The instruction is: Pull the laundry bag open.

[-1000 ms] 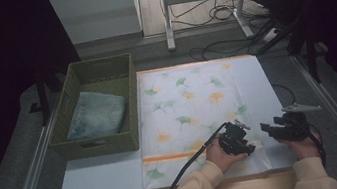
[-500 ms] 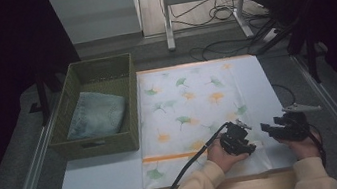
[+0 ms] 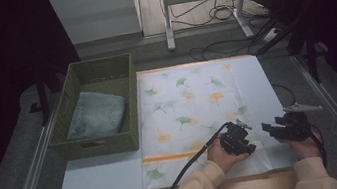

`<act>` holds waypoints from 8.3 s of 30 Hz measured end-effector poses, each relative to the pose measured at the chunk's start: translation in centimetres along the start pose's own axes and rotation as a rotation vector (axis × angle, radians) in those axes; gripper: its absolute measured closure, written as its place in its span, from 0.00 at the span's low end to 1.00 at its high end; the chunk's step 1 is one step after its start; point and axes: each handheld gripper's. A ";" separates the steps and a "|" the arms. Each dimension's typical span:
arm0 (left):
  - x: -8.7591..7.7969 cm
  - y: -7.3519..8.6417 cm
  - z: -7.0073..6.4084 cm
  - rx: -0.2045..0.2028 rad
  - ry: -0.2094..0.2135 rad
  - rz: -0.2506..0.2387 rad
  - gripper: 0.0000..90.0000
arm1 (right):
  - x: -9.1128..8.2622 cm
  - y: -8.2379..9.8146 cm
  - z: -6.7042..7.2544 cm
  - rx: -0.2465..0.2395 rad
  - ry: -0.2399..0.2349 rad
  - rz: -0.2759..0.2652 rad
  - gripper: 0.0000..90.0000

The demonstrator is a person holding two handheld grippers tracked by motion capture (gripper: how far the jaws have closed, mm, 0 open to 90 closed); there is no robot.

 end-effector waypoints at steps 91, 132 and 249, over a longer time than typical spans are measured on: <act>-2.6 0.7 1.5 -0.060 -0.022 -0.126 1.00 | 0.8 0.0 2.2 0.090 -0.320 0.194 0.51; -2.0 1.4 1.9 -0.091 -0.059 -0.065 1.00 | 1.2 0.1 3.8 -0.026 -0.366 0.168 0.94; -6.3 5.2 5.2 -0.130 -0.153 0.022 1.00 | 1.2 0.4 3.5 -0.062 -0.336 0.178 0.95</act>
Point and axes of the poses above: each handheld gripper's, and its own axes: x roughly forward along the jaws, y roughly out of its underside, z roughly to its left, and after that the axes turned 3 degrees about x, right-handed
